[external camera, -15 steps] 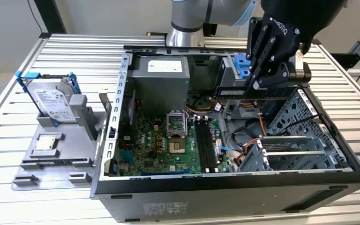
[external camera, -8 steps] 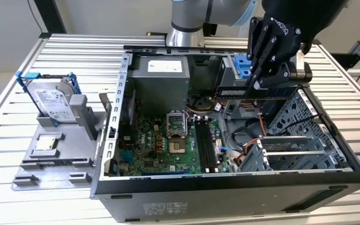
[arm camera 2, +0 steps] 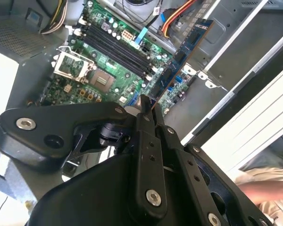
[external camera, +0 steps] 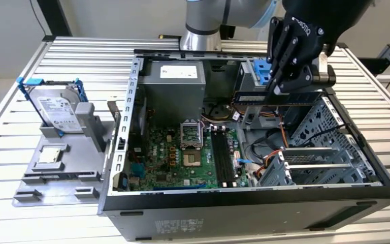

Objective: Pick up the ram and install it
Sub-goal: 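Pick up the ram and move it above insertion slot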

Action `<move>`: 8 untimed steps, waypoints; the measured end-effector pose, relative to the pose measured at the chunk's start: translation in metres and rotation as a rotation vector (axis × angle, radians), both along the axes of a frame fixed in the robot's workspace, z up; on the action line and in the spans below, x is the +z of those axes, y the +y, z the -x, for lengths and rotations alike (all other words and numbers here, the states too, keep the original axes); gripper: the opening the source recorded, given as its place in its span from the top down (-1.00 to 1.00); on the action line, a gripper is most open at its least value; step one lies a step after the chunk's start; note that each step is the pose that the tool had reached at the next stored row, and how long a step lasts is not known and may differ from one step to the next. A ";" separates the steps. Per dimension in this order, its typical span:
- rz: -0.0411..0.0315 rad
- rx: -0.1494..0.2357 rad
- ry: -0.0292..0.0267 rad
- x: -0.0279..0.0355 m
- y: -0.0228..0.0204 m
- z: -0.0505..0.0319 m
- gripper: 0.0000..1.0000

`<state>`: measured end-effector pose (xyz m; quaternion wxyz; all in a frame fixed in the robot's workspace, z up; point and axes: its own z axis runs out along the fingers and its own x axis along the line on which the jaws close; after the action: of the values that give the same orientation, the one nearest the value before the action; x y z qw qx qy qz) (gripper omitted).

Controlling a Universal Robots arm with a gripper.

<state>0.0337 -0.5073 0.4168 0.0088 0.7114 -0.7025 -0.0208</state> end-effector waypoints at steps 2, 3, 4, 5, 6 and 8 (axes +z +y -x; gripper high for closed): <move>0.0000 -0.001 0.0000 -0.0001 0.0033 0.0000 1.00; 0.0001 -0.001 0.0000 -0.0001 0.0048 0.0001 1.00; 0.0000 -0.001 0.0000 -0.0001 0.0064 0.0000 1.00; 0.0000 -0.002 0.0000 -0.0002 0.0079 0.0000 1.00; 0.0000 -0.002 0.0000 -0.0002 0.0093 0.0001 1.00; 0.0000 -0.003 0.0000 -0.0003 0.0125 0.0000 1.00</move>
<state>0.0337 -0.4947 0.4165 0.0088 0.7103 -0.7035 -0.0208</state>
